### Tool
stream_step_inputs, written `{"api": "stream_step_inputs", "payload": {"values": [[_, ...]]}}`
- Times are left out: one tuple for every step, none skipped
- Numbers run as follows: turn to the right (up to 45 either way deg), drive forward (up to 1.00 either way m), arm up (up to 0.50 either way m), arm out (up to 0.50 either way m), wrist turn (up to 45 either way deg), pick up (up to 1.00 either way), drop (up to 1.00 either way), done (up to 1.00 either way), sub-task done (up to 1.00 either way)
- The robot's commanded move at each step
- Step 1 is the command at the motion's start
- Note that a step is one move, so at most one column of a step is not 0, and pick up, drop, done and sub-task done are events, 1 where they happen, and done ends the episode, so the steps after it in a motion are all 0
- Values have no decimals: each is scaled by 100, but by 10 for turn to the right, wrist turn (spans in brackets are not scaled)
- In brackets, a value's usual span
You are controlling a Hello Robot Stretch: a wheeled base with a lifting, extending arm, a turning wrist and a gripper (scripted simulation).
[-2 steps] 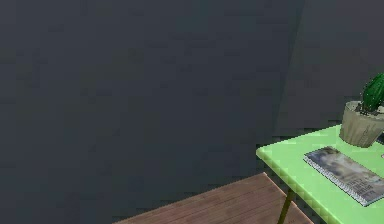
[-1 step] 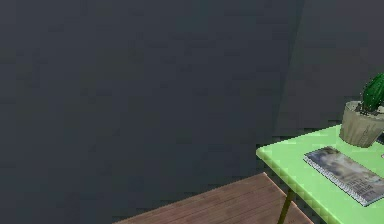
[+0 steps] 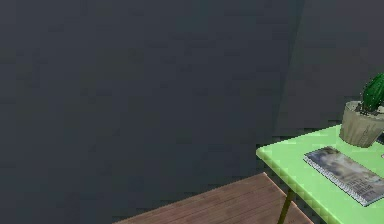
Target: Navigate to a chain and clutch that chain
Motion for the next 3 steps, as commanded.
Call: {"api": "stream_step_inputs", "payload": {"values": [[0, 0, 0, 40, 0, 0, 0, 0, 0], [0, 0, 0, 0, 450, 0, 0, 0, 0], [0, 0, 0, 0, 450, 0, 0, 0, 0]]}}
